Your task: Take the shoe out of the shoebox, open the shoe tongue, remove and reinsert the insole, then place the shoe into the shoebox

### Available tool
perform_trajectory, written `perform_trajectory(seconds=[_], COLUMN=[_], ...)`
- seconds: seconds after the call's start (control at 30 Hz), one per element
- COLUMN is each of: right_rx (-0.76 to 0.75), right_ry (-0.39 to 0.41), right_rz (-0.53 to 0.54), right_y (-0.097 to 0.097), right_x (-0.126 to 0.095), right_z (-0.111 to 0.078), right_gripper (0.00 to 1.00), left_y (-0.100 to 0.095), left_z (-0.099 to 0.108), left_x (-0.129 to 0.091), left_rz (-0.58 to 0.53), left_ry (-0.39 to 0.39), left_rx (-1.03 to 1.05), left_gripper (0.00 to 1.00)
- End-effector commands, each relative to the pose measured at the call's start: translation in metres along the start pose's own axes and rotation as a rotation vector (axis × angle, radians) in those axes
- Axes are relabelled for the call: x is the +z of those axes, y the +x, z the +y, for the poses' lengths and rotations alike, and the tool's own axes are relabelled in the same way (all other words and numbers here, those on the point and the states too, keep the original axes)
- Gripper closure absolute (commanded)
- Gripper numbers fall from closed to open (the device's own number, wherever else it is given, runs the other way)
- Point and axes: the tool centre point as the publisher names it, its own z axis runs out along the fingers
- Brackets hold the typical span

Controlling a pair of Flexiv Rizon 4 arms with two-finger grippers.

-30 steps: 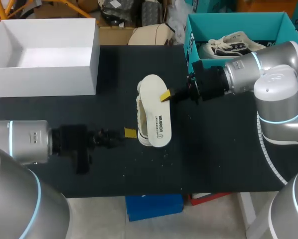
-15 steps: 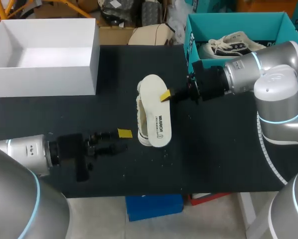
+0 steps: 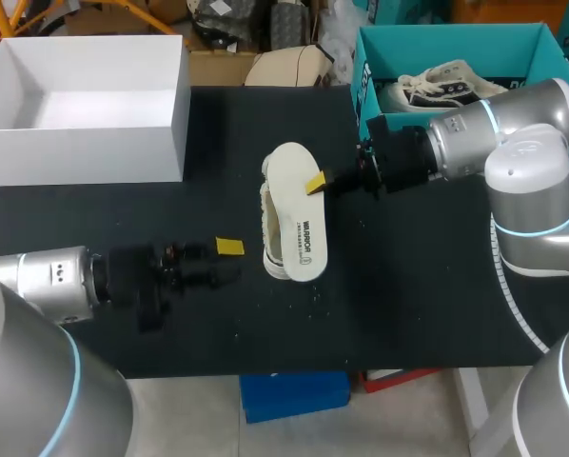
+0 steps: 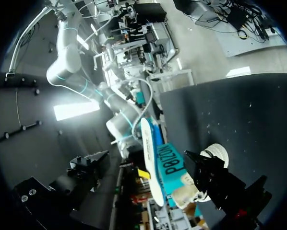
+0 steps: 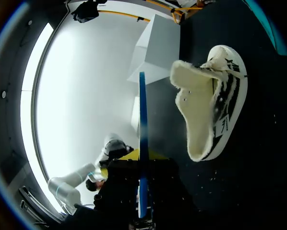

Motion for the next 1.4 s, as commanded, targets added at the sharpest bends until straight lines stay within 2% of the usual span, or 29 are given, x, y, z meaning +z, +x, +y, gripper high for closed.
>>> perform_trajectory(seconds=[0.03,0.27,0.67,0.9,1.2,1.23,1.4], right_rx=[0.0,0.0,0.0,0.0,0.0,0.0,0.0], right_ry=[-0.002,-0.002,-0.002,-0.002,-0.002,-0.002,-0.002], right_rz=[-0.001,-0.001,-0.001,-0.001,-0.001,-0.001,-0.001], right_y=[0.0,0.0,0.0,0.0,0.0,0.0,0.0], right_x=[0.001,0.001,0.001,0.001,0.001,0.001,0.001], right_z=[0.0,0.0,0.0,0.0,0.0,0.0,0.0], right_gripper=[1.0,1.0,1.0,1.0,1.0,1.0,1.0], left_y=[0.005,0.015,0.016,0.022,0.025,0.025,0.021], left_z=[0.006,0.018,0.046,0.049,0.052,0.053,0.056], left_x=[0.003,0.007,0.028,0.046,0.066,0.068,0.076], left_rz=[-0.035,-0.133,-0.14,-0.12,-0.123,-0.122,-0.139], left_ry=[0.005,0.019,0.067,0.096,0.078,0.067,0.06], left_rx=[-0.034,-0.083,-0.044,-0.035,-0.031,-0.031,-0.024], left_gripper=[0.0,0.0,0.0,0.0,0.0,0.06,0.16])
